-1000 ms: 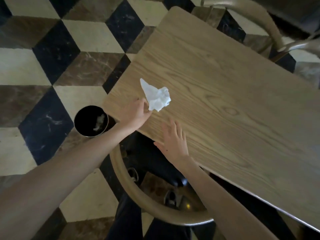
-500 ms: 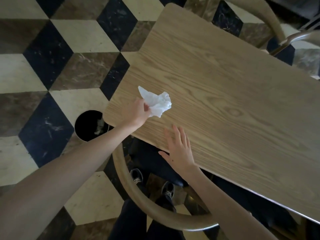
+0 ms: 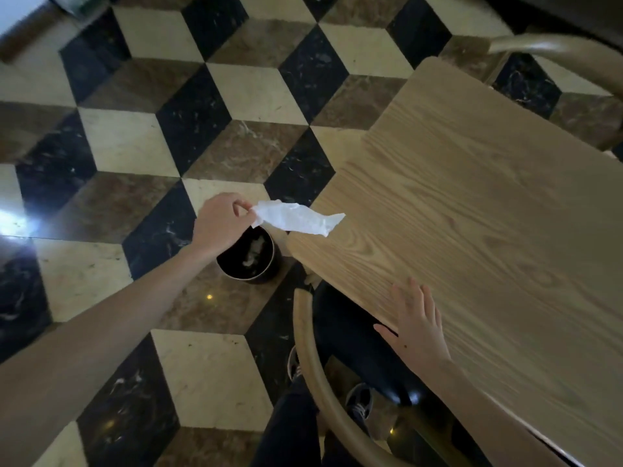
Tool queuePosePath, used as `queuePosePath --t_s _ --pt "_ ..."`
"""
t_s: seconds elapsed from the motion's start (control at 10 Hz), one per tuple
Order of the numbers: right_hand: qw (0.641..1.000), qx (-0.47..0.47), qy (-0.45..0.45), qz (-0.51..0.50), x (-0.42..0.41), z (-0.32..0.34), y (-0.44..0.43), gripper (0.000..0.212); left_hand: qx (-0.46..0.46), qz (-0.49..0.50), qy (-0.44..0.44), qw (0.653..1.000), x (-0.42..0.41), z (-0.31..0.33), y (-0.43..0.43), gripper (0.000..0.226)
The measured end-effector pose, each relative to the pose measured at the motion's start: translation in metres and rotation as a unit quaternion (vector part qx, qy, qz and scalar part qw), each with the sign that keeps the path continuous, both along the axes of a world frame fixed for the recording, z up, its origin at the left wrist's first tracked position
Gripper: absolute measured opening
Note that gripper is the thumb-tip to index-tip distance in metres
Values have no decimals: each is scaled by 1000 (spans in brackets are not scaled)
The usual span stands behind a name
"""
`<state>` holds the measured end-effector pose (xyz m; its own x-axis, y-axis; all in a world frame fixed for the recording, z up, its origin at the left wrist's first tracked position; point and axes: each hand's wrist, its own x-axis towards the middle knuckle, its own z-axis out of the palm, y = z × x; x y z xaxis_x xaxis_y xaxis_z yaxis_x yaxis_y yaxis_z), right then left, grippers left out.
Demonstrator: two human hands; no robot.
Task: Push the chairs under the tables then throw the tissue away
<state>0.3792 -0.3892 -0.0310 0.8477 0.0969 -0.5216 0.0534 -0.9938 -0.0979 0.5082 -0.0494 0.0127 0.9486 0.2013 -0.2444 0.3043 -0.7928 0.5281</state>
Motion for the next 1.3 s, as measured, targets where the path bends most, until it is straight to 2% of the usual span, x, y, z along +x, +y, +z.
queuePosePath --t_s 0.4,1.0,1.1,1.3 --pt "999 -29 -3 20 -1 4 6 86 13 61 46 997 9 -4 82 22" --pt "996 -78 26 35 3 9 8 88 11 94 98 991 17 -33 95 27" --pt "996 -78 22 35 2 8 7 88 15 78 112 991 15 -36 93 36" --pt "998 -65 9 15 -1 3 6 92 80 13 80 994 9 -45 85 47"
